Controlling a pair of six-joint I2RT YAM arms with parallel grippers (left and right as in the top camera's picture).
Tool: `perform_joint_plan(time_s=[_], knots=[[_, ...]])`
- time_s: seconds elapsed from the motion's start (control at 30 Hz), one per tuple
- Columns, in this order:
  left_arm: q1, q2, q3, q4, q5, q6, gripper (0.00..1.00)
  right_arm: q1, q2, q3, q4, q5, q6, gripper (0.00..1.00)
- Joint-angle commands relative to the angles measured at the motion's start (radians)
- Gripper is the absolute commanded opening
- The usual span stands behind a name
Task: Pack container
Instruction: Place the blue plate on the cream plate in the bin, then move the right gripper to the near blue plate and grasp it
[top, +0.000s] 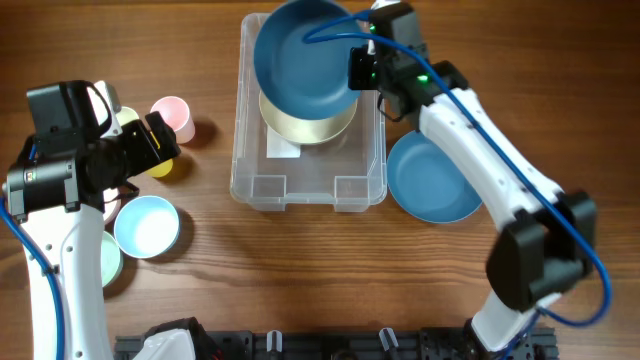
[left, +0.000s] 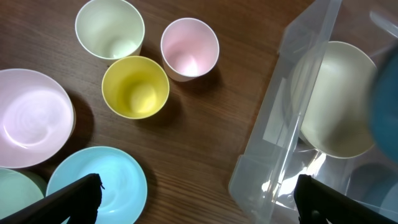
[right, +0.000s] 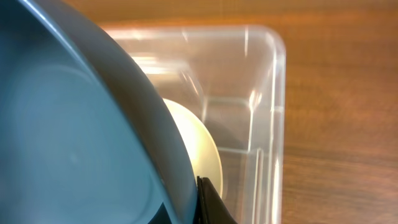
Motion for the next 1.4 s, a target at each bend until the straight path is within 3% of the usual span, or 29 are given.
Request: perform_joint_plan(time_s=[0.0,0.1,0.2,0.33,0.5,0.63,0.83,0.97,1.07,1.37], knots=[[0.005,-0.006,0.017,-0.002,0.002,0.016,1.0,-0.002,0.055,0.021,0.029,-0.004,0.042,0.04],[0.005,-0.006,0.017,-0.002,0.002,0.016,1.0,-0.002,0.061,0.021,0.039,-0.018,0.041,0.1],[0.005,-0.006,0.017,-0.002,0.002,0.016,1.0,-0.002,0.061,0.042,0.019,-0.017,0.03,0.39],[0.005,-0.006,0.017,-0.002,0.002,0.016,1.0,-0.018,0.018,0.141,-0.106,0.039,0.015,0.47],[0.005,-0.006,0.017,-0.002,0.002,0.016,1.0,-0.138,-0.158,0.186,-0.315,0.115,0.225,0.64],[0.005,-0.006,0.017,-0.002,0.002,0.016,1.0,-0.317,-0.299,0.186,-0.547,0.056,0.349,0.95],[0.005,-0.006,0.017,-0.002,0.002,0.016,1.0,-0.564,-0.369,0.165,-0.9,-0.007,0.367,1.0],[0.005,-0.006,0.017,-0.002,0.002,0.016,1.0,-0.595,-0.373,0.029,-0.91,-0.035,0.313,1.0],[0.005,-0.006,0.017,-0.002,0.002,0.016,1.0,-0.595,-0.377,-0.142,-0.808,-0.124,0.294,1.0],[0.005,-0.006,0.017,-0.002,0.002,0.016,1.0,-0.594,-0.375,-0.578,-0.347,-0.13,0.299,1.0]])
